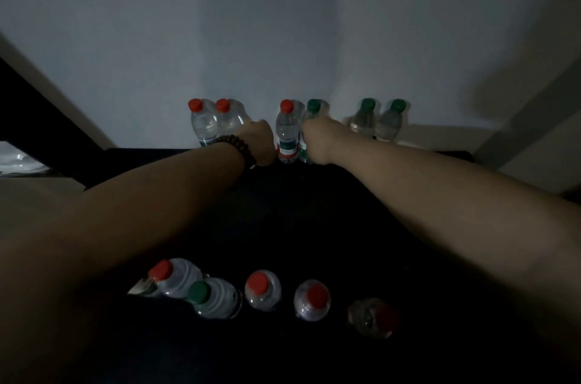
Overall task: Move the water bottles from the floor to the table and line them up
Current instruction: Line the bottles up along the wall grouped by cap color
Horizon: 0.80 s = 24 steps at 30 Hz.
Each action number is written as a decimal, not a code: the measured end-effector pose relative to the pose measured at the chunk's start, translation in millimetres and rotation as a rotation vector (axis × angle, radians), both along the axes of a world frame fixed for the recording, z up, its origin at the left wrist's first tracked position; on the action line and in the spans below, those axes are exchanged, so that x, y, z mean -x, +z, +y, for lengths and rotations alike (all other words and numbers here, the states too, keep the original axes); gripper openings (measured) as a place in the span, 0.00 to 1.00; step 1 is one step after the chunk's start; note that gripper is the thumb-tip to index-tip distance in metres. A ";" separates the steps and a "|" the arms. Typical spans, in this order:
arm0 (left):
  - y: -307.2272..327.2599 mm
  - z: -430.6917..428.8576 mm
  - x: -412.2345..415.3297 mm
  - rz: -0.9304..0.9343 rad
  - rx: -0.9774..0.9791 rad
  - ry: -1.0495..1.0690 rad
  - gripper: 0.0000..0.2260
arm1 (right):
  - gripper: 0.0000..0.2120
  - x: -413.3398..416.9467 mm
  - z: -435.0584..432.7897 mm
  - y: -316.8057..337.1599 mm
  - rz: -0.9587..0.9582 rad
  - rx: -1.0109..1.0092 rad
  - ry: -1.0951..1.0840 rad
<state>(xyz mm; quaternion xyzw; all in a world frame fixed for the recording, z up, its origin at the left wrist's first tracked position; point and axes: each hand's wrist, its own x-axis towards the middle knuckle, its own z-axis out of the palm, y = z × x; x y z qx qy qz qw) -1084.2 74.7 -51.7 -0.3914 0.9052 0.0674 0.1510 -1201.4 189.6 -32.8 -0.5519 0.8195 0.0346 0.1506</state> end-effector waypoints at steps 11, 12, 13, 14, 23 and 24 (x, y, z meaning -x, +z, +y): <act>0.5 14.2 -134.5 -0.287 -0.189 -0.228 0.15 | 0.11 -123.8 4.5 3.3 -0.097 -0.376 0.113; -0.2 11.7 -144.9 -0.315 -0.179 -0.231 0.14 | 0.12 -135.0 5.5 2.7 -0.098 -0.403 0.132; -0.4 9.2 -155.4 -0.329 -0.172 -0.229 0.13 | 0.13 -145.6 6.4 2.0 -0.084 -0.421 0.155; 0.1 6.7 -164.2 -0.336 -0.165 -0.229 0.13 | 0.14 -155.3 7.4 2.1 -0.064 -0.432 0.179; 14.3 8.7 -207.4 -0.378 -0.170 -0.278 0.14 | 0.17 -213.6 9.1 11.3 -0.051 -0.442 0.145; 16.8 13.9 -210.8 -0.387 -0.190 -0.279 0.14 | 0.17 -217.7 9.2 12.5 -0.054 -0.448 0.136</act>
